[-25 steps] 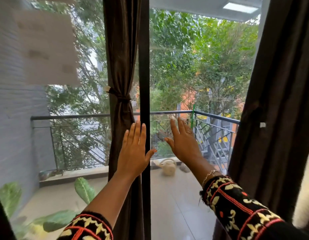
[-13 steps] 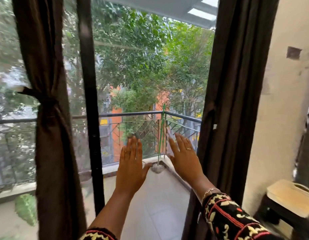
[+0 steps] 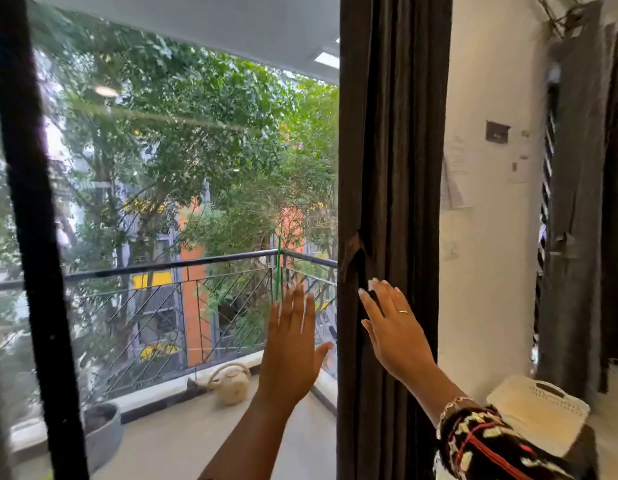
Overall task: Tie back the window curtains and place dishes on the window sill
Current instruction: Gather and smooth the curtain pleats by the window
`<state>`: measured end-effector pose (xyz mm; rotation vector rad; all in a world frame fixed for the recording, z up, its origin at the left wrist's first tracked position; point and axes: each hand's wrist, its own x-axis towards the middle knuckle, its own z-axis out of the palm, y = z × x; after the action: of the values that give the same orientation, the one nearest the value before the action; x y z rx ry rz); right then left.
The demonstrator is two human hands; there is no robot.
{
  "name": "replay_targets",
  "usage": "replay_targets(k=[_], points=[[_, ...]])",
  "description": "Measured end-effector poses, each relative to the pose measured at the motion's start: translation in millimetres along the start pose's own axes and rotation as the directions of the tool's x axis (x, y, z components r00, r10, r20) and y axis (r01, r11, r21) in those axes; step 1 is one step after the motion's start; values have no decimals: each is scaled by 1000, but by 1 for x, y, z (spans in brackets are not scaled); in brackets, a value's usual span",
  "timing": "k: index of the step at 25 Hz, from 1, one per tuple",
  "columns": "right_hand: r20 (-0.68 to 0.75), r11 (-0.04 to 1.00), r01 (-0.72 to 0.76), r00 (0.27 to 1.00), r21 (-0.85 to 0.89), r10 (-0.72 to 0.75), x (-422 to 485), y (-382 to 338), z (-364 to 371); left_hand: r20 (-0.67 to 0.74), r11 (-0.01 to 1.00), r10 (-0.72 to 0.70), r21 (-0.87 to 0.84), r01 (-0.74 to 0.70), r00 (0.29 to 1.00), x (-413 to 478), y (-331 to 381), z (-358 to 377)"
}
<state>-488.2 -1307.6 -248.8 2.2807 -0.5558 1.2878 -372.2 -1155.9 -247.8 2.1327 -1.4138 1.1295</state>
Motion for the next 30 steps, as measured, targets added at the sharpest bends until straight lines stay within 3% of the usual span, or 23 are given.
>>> replay_targets(k=[8, 14, 18, 21, 25, 30], points=[[-129, 995, -8, 992, -96, -5, 81, 69, 49, -150, 994, 86, -54, -95, 985, 115, 1, 50], [-248, 982, 3, 967, -189, -51, 174, 107, 70, -329, 964, 120, -186, -189, 937, 222, -5, 80], [-291, 959, 56, 946, -279, -140, 226, 129, 73, -411, 951, 268, -30, -307, 871, 282, -7, 74], [-327, 962, 65, 932, -264, -153, 264, 145, 68, -456, 948, 289, 16, -317, 841, 328, -11, 64], [-383, 975, 80, 910, -208, -156, 314, 164, 53, -494, 965, 247, 49, -258, 833, 389, -14, 40], [-453, 996, 79, 887, -39, -88, 377, 182, 27, -546, 992, 73, 125, -5, 834, 452, -38, -8]])
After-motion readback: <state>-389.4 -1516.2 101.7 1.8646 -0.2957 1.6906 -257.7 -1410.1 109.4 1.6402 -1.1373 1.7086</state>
